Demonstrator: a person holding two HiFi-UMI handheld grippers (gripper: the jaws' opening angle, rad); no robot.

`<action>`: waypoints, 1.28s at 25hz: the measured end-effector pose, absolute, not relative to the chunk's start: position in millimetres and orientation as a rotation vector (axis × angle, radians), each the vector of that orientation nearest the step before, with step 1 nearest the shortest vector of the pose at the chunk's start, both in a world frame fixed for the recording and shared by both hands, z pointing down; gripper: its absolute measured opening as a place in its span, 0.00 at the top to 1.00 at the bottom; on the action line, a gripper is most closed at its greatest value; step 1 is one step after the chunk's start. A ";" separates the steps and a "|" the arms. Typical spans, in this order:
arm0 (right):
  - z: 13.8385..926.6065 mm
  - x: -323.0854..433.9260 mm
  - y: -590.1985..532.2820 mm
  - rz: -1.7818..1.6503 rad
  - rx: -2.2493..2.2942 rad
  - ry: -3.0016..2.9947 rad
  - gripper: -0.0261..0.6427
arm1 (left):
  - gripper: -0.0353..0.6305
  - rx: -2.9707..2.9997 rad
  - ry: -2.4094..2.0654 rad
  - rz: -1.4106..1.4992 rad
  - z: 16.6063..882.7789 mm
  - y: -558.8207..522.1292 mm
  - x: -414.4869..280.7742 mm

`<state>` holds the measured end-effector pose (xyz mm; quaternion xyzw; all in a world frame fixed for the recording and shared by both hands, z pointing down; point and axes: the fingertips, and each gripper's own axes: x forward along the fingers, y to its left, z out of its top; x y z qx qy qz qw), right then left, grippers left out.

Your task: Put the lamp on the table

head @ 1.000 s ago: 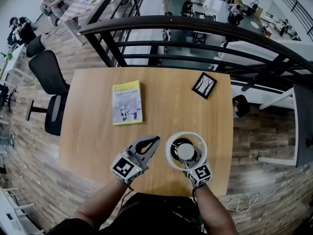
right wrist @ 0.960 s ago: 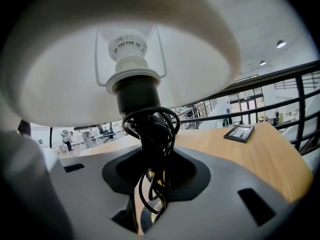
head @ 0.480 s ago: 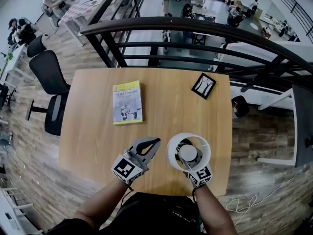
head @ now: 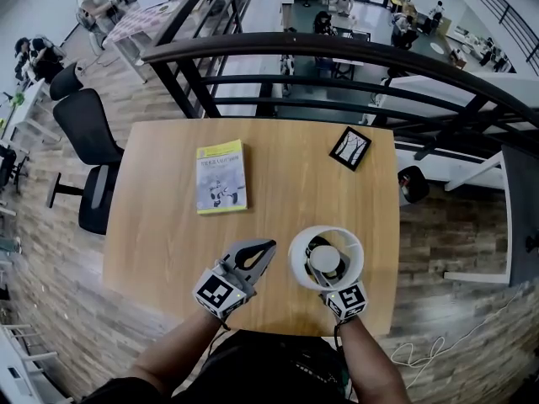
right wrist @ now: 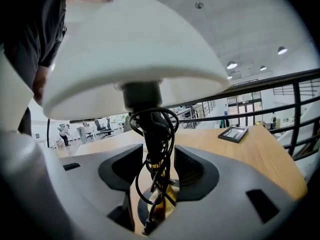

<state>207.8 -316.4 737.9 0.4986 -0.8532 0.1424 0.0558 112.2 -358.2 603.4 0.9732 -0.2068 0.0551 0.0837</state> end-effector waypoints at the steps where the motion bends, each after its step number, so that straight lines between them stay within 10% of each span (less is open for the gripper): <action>1: 738.4 209.3 -313.5 0.431 1.521 -2.578 0.68 | 0.94 2.917 -0.609 0.156 601.9 -356.7 112.2; 32: 708.3 211.6 -220.1 0.395 1.864 -2.218 0.94 | 0.94 3.031 -0.504 0.003 547.9 -278.7 59.6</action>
